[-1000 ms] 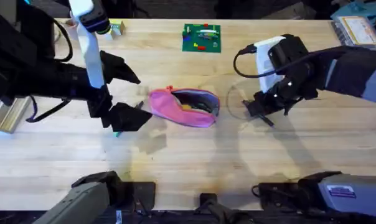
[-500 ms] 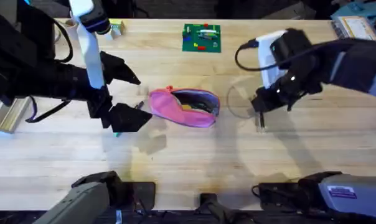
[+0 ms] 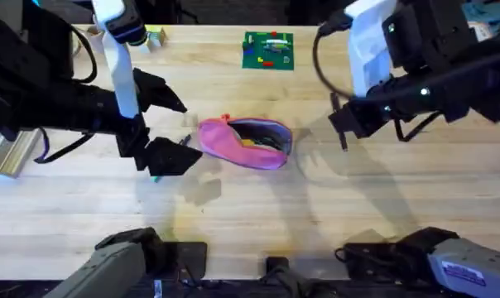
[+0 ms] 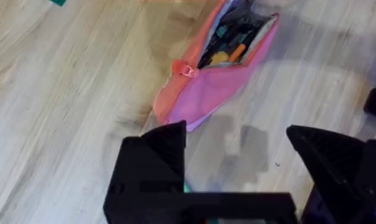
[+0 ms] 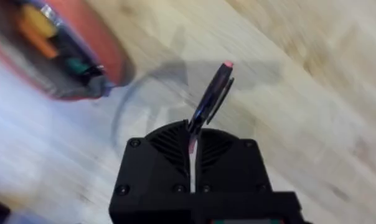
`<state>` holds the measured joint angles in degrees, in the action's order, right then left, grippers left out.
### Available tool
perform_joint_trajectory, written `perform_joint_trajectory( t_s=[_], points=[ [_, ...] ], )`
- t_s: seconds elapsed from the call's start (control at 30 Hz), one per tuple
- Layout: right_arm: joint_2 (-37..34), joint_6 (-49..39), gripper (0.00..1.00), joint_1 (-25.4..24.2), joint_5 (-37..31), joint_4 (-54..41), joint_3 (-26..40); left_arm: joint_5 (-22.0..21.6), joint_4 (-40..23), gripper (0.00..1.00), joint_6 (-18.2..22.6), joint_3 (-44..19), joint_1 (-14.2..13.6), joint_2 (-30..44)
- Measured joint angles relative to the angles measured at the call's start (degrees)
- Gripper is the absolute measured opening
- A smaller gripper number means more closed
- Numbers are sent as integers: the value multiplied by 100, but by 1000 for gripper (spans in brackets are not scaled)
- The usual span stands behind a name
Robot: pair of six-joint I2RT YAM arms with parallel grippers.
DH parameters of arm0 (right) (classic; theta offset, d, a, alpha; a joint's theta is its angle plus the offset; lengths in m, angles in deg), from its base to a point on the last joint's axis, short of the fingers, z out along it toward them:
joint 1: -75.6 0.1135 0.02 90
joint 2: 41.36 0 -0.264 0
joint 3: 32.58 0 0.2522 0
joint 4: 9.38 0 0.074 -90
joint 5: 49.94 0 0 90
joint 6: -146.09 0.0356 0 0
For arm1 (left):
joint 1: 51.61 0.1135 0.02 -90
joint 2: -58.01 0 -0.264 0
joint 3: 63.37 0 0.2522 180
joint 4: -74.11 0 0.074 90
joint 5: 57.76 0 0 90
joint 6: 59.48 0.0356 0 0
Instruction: Unzip the bag, pick up the pens from the table one at a time and place them inside, then zip the bag closed.
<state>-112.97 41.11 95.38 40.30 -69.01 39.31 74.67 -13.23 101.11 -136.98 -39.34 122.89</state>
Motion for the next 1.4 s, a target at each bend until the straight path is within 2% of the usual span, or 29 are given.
perform_joint_trajectory(
  t_s=[0.2, 0.7, 1.17, 1.4],
  points=[
    [225, -750, 32, 563, 134, 0, 0, 0, 0, 993, 0, 0, 0, -2],
    [221, -2484, 33, 1770, 156, 151, 0, 0, 0, 993, 0, 0, 0, 0],
    [-58, -2764, 33, 1922, 158, 551, 2, 0, 0, 993, 0, 0, 0, 0],
    [-495, -2783, 33, 1934, 219, 789, 2, 0, 0, 993, 0, 0, 0, -1]
  ],
)
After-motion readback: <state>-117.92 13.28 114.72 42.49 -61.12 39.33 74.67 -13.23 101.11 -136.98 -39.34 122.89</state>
